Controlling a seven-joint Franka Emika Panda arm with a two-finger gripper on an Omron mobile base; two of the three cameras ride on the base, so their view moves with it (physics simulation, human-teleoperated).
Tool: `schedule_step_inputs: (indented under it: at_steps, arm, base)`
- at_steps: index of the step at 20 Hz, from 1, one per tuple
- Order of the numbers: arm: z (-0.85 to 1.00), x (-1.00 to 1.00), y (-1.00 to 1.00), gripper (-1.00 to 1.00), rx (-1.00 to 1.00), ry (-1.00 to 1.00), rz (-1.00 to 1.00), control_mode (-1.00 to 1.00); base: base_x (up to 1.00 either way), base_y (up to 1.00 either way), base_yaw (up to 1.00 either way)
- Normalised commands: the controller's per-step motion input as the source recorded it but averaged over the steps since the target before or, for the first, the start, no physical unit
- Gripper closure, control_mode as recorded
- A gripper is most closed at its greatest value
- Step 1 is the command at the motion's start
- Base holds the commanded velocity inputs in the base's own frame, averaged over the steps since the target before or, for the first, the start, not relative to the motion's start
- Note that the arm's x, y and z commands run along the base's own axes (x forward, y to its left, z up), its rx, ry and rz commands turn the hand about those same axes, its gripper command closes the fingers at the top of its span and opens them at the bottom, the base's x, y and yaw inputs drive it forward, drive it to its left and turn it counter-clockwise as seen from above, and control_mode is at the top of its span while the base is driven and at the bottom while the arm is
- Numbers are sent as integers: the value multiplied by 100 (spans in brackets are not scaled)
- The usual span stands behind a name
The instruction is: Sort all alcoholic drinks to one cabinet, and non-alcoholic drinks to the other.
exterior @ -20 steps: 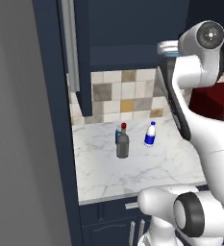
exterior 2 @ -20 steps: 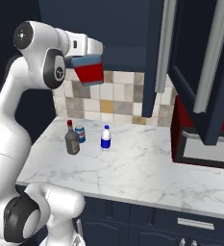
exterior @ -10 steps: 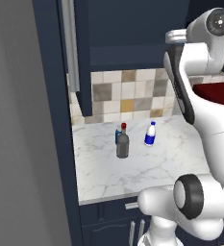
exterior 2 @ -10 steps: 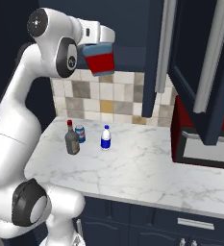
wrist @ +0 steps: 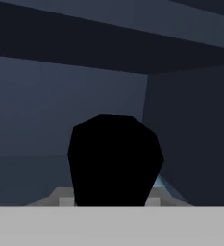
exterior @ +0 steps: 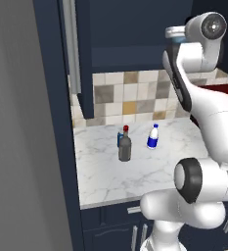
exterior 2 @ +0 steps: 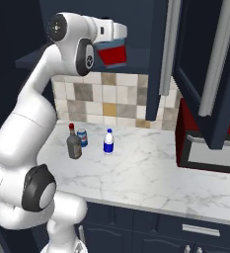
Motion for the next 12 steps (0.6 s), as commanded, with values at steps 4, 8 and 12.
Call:
schedule_step_inputs:
  at_steps: [4,8,12]
  arm:
    - [0,80,-15,100,5,0,0,-100]
    - [0,77,-21,100,6,0,0,-100]
    - [5,57,-8,100,1,-1,0,-100]
  base:
    - [0,0,0]
    - [0,0,0]
    - [0,0,0]
